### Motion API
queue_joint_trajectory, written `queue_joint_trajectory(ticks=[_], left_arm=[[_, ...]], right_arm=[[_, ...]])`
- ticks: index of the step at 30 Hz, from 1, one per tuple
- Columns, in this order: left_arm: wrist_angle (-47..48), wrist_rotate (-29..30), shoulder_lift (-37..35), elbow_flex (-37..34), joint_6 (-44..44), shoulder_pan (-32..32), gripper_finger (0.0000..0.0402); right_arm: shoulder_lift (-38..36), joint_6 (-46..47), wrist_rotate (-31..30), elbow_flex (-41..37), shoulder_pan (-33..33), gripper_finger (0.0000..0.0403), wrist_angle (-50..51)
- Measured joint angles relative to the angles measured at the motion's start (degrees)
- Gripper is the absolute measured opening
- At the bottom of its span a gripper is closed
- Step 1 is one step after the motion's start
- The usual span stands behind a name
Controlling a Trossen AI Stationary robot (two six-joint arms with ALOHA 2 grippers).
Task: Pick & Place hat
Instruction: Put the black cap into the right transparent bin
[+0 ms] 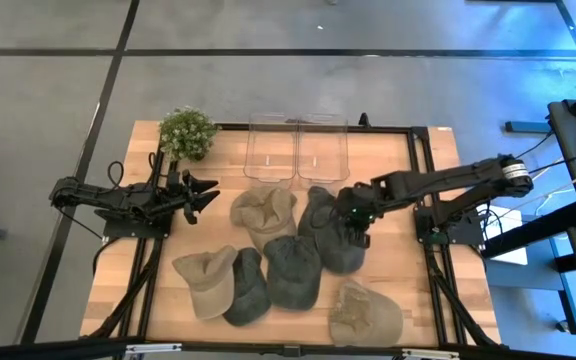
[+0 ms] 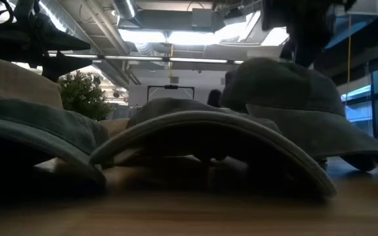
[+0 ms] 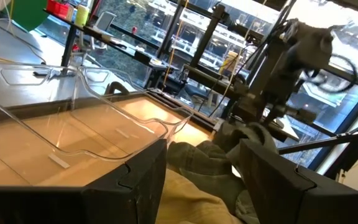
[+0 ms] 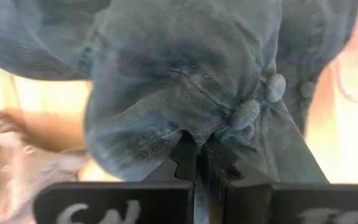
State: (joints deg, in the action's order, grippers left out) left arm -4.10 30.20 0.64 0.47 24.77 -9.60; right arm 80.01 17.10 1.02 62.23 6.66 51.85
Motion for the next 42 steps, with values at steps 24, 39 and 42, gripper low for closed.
queue_joint_trajectory(ticks=[24, 39, 42], left_arm=[[0.0, 0.1, 0.0, 0.0, 0.0, 0.0, 0.0196], [0.0, 0.2, 0.0, 0.0, 0.0, 0.0, 0.0196], [0.0, 0.2, 0.0, 0.0, 0.0, 0.0, 0.0196]], right_arm=[[-0.3, -4.5, -3.9, 0.7, 0.3, 0.0167, -0.7], [2.0, -5.8, -6.6, 2.0, 0.3, 0.0106, -2.8], [3.1, -6.2, -6.6, 2.0, 0.3, 0.0089, -2.8]])
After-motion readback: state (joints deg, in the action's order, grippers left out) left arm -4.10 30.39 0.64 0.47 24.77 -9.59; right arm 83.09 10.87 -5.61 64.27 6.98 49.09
